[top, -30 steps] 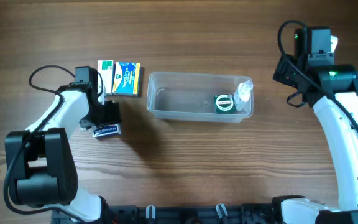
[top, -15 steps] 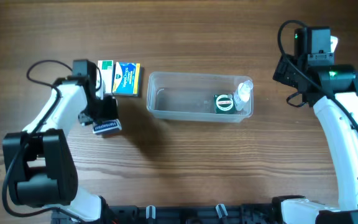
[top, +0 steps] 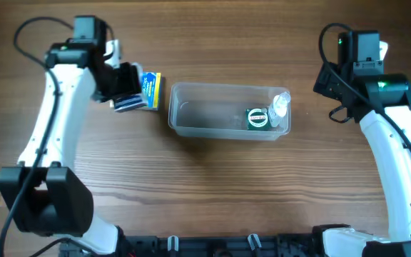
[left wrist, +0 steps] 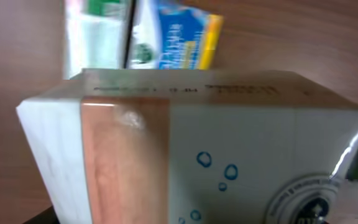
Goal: Pack container
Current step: 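Carry the Hansaplast box into the left end of the container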
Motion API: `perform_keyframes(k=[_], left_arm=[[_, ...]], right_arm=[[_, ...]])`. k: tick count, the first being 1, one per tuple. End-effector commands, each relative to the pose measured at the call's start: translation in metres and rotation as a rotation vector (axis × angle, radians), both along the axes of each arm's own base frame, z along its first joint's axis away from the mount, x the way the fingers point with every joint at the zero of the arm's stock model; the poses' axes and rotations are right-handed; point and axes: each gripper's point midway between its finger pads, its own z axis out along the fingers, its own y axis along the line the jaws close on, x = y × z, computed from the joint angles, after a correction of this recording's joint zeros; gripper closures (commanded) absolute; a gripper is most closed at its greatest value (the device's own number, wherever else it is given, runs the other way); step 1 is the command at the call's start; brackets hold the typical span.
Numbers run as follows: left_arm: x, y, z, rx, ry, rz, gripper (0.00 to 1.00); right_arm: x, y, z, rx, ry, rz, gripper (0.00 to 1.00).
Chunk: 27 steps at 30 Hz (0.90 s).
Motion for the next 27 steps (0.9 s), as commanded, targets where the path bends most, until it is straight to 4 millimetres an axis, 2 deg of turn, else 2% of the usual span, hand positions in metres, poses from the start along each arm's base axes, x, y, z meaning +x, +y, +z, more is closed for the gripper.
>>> perform_keyframes(k=[1, 8, 12, 17, 23, 27], left_arm=[[0.003, -0.054, 0.01, -0.066, -0.033, -0.058, 0.3], [-0.005, -0.138, 0.018, -0.105, -0.105, -0.194, 0.3], [-0.007, -0.163, 0.017, -0.015, -0.171, -0.22, 0.3], [-0.013, -0.175, 0.004, 0.05, -0.165, -0.243, 0.29], [-0.015, -0.173, -0.031, 0.089, -0.071, -0.238, 0.28], [-0.02, -0.169, -0.042, 0.11, -0.027, -0.241, 0.28]], right_arm=[[0.003, -0.004, 0.005, -0.021, -0.01, -0.004, 0.0], [0.003, -0.004, 0.005, -0.021, -0.01, -0.004, 0.0], [0.002, -0.004, 0.005, -0.021, -0.01, -0.005, 0.0], [0.002, -0.004, 0.005, -0.021, -0.01, -0.005, 0.0], [0.002, -0.004, 0.005, -0.021, -0.01, -0.005, 0.0], [0.002, -0.004, 0.005, -0.021, -0.01, -0.004, 0.0]])
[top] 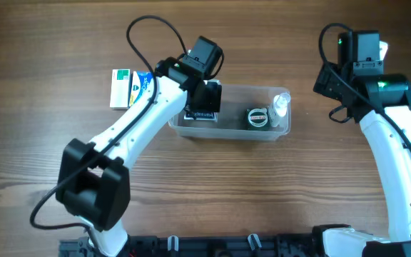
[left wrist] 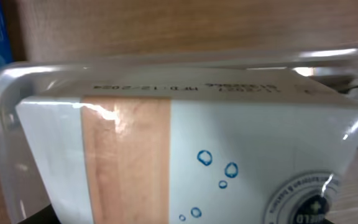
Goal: Pack container
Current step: 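Carry the Hansaplast box into the left end of the container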
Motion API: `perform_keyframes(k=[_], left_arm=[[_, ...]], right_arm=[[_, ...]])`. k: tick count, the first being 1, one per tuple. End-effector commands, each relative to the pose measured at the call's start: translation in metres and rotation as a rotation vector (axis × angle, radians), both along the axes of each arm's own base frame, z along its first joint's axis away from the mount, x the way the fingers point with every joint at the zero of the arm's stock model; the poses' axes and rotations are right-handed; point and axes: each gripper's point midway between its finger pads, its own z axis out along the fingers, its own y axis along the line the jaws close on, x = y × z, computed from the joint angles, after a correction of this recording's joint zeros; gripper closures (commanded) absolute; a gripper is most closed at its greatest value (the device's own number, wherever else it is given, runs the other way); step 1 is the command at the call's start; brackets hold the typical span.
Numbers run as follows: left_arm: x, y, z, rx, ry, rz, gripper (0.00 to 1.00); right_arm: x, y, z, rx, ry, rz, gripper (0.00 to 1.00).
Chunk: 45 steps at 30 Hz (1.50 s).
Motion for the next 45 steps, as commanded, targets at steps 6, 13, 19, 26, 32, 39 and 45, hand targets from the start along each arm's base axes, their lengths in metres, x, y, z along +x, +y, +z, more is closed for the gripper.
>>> perform_keyframes(k=[6, 13, 19, 26, 32, 39, 45], left_arm=[[-0.01, 0.017, -0.007, 0.086, 0.048, 0.032, 0.27], [-0.006, 0.036, -0.017, 0.122, 0.041, 0.133, 0.23], [-0.001, 0.04, -0.019, 0.116, 0.036, 0.15, 0.16], [0.002, 0.038, -0.014, 0.096, 0.014, 0.15, 0.37], [0.007, 0.029, -0.013, 0.056, 0.0, 0.144, 0.96], [0.006, 0.025, -0.028, 0.05, 0.039, 0.136, 0.96], [-0.003, 0.016, -0.048, 0.026, 0.122, 0.12, 0.96]], right_arm=[[0.002, -0.004, 0.005, -0.021, -0.01, -0.004, 0.0], [0.003, -0.004, 0.005, -0.021, -0.01, -0.004, 0.0], [0.002, -0.004, 0.005, -0.021, -0.01, -0.004, 0.0], [0.002, -0.004, 0.005, -0.021, -0.01, -0.005, 0.0], [0.003, -0.004, 0.005, -0.021, -0.01, -0.004, 0.0], [0.003, -0.004, 0.005, -0.021, -0.01, -0.004, 0.0], [0.003, -0.004, 0.005, -0.021, -0.01, -0.004, 0.0]])
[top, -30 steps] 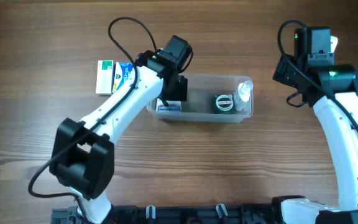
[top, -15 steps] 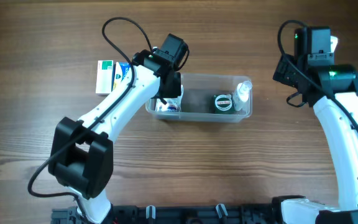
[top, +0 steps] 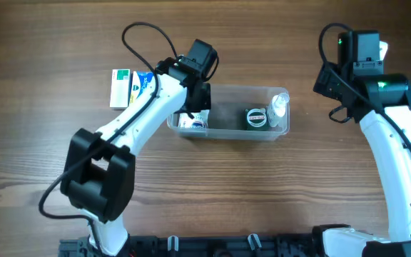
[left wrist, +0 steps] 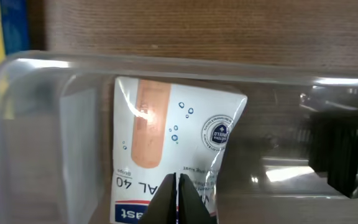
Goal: Pack container
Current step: 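Carry the Hansaplast box into the left end of the container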
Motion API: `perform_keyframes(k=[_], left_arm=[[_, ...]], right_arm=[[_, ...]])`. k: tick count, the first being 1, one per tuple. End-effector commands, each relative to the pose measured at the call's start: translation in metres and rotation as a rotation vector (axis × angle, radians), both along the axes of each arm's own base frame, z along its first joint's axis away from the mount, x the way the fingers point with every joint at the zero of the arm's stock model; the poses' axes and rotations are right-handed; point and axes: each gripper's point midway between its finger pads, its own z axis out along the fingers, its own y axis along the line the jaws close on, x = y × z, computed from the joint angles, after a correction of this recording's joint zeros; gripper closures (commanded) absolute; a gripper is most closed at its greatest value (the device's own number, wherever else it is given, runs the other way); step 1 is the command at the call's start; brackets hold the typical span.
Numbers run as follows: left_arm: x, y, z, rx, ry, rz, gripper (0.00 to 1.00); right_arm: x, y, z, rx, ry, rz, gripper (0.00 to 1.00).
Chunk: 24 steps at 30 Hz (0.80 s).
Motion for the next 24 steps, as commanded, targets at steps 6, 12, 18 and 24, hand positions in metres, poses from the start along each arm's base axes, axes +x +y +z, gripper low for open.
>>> perform_keyframes(k=[6, 12, 18, 24], left_arm=[[-0.009, -0.003, -0.024, -0.014, 0.083, -0.001, 0.96], [-0.013, -0.005, -0.029, -0.031, 0.1, -0.005, 0.96], [-0.021, -0.001, -0.052, -0.03, 0.105, -0.006, 0.96], [-0.019, -0.002, -0.052, -0.035, 0.096, -0.005, 0.96]], right_arm=[[0.002, -0.004, 0.005, -0.021, -0.01, -0.004, 0.0], [0.003, -0.004, 0.005, -0.021, -0.01, -0.004, 0.0], [0.003, -0.004, 0.005, -0.021, -0.01, -0.004, 0.0], [0.002, -0.004, 0.005, -0.021, -0.01, -0.005, 0.0]])
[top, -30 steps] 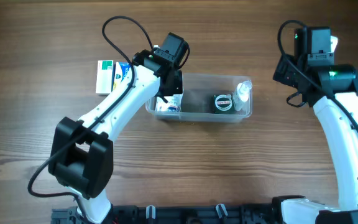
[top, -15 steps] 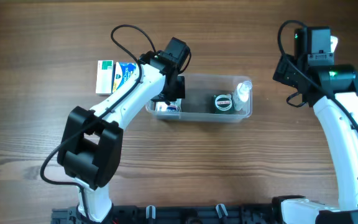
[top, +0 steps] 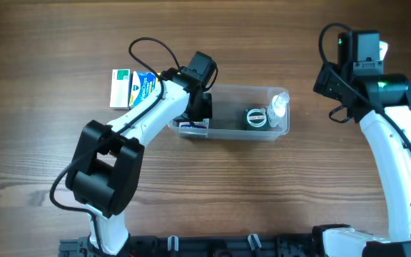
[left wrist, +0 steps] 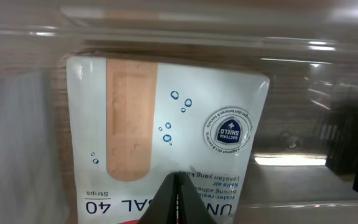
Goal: Pack container
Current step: 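Carry the Hansaplast box into the left end of the container, then open the left gripper and lift it out of the container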
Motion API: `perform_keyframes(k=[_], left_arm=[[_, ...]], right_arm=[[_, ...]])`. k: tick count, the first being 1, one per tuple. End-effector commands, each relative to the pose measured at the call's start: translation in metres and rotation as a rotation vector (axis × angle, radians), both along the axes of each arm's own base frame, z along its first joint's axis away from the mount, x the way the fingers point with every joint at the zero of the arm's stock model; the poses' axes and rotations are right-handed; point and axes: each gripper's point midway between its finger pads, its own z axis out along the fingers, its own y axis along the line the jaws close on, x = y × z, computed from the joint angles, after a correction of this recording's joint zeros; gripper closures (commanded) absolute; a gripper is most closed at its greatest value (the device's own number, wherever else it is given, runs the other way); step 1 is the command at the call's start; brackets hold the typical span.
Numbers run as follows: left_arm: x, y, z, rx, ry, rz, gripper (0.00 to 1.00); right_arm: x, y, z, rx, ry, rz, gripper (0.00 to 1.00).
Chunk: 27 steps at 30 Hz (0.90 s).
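The clear plastic container (top: pixel 230 113) stands at mid-table. A white plaster box (left wrist: pixel 166 124) with a tan strip printed on it lies flat on the floor of the container's left end, also seen as the box (top: pixel 192 125) from overhead. My left gripper (left wrist: pixel 178 186) hangs close over that box, its black fingers pressed together with nothing between them. A green-lidded jar (top: pixel 256 118) and a small clear bottle (top: pixel 279 106) lie in the right end. My right arm (top: pixel 355 68) stays at the far right; its fingers cannot be made out.
Two more small boxes lie left of the container: a white and green one (top: pixel 122 88) and a blue and yellow one (top: pixel 143 86). The container's clear walls (left wrist: pixel 17 124) close in around my left gripper.
My left gripper, still shut and empty, now sits lower and nearer the plaster box, which fills more of the wrist view. The box, the jar, the bottle and the right arm have not moved.
At first my left gripper held the plaster box beside the two boxes at the left. Then it held it inside the container's left end. Later the box lay flat on the container floor with the shut gripper above it, and now closer to it.
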Motion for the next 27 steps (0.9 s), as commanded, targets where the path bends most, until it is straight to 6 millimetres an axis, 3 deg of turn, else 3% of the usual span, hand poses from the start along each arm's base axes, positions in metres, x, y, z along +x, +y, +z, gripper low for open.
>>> perform_keyframes(k=[1, 10, 14, 18, 23, 27], left_arm=[[-0.006, 0.005, -0.012, 0.01, 0.034, 0.008, 0.96], [-0.005, -0.001, -0.01, -0.022, 0.033, 0.003, 0.96], [0.0, -0.002, 0.004, -0.04, 0.002, -0.021, 0.96], [0.018, 0.01, 0.051, -0.083, -0.083, 0.021, 0.96], [0.033, 0.045, 0.122, -0.145, -0.23, 0.11, 0.96], [0.035, 0.081, 0.163, -0.158, -0.329, 0.159, 0.82]], right_arm=[[0.003, -0.004, 0.005, -0.021, -0.01, -0.004, 0.0], [0.003, -0.004, 0.005, -0.021, -0.01, -0.004, 0.0], [0.003, -0.004, 0.005, -0.021, -0.01, -0.004, 0.0], [0.002, -0.004, 0.005, -0.021, -0.01, -0.004, 0.0], [0.003, -0.004, 0.005, -0.021, -0.01, -0.004, 0.0], [0.003, -0.004, 0.005, -0.021, -0.01, -0.004, 0.0]])
